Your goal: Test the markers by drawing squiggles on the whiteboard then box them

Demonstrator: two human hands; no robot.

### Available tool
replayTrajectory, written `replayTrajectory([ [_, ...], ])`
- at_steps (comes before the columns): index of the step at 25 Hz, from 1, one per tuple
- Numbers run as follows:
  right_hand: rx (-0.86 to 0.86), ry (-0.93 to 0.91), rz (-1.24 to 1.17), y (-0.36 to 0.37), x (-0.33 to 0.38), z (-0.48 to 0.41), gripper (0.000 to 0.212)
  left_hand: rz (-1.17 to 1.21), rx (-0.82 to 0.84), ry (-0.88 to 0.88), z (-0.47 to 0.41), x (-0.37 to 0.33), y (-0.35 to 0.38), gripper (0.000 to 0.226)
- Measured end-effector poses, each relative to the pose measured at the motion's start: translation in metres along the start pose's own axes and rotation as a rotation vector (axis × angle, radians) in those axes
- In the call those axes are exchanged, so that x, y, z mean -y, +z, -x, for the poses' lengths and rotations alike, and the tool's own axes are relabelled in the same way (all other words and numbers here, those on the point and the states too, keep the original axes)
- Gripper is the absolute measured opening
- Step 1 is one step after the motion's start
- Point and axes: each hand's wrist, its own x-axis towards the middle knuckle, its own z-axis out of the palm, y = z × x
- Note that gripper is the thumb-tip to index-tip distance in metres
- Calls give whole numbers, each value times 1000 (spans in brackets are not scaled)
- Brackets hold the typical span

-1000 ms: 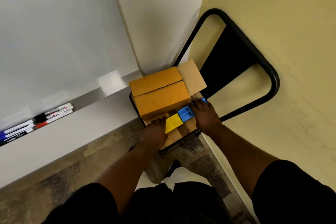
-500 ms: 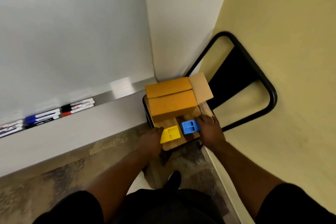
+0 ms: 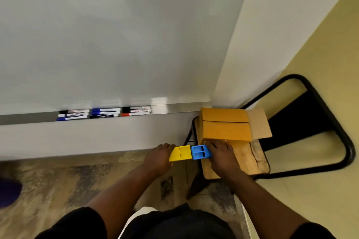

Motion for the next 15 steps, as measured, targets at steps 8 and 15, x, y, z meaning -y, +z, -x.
replayTrajectory([
  [8, -13, -105, 41, 16, 122, -50, 63, 53, -52, -75, 42, 122, -25, 68],
  [15, 45, -161, 8, 37, 253, -97, 66, 65, -70, -112, 88, 253, -46, 68],
])
